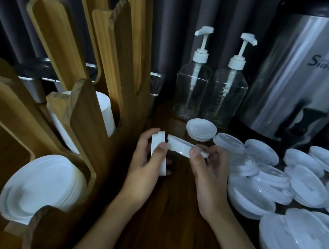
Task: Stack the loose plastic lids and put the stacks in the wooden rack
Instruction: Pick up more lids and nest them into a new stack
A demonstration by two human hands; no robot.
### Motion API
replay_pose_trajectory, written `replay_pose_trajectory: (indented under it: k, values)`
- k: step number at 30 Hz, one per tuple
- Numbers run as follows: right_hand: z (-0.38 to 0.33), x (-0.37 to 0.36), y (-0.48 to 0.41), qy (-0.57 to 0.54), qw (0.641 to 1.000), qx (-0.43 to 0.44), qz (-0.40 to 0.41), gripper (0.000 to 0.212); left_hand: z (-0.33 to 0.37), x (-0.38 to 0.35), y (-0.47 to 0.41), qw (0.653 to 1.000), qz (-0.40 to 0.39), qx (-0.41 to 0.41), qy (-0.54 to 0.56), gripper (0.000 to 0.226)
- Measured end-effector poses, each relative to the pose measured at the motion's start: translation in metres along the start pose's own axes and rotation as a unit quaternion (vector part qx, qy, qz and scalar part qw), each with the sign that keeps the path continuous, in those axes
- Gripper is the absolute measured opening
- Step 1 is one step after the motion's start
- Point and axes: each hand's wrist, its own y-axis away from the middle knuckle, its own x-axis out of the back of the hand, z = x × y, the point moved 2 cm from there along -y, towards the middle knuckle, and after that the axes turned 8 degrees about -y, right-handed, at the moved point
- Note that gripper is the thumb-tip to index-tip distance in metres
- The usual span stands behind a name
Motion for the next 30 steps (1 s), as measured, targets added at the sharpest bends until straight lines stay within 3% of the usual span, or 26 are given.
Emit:
replay_pose_trajectory:
  k: [3, 8, 13, 21, 30]
  values:
    - [0.001, -0.001, -0.002, 0.007, 0.999, -0.023, -0.022, 0.053, 0.002, -0.004, 0.002, 1.000, -0.016, -0.005, 0.023, 0.041]
    - [0.000, -0.007, 0.002, 0.116, 0.985, -0.035, -0.122, 0.052, 0.003, -0.001, 0.000, 0.999, 0.005, 0.005, 0.044, 0.039]
    - [0.000, -0.010, 0.003, 0.148, 0.963, -0.075, -0.212, 0.064, 0.003, 0.002, 0.000, 1.000, 0.007, -0.003, 0.030, 0.040]
    - [0.001, -0.011, 0.001, 0.154, 0.966, -0.049, -0.200, 0.077, 0.003, 0.003, 0.000, 0.999, -0.002, -0.039, 0.000, 0.057]
    - [0.004, -0.003, -0.001, 0.175, 0.946, -0.065, -0.265, 0.099, 0.000, 0.000, -0.001, 0.999, -0.025, -0.038, -0.008, 0.049]
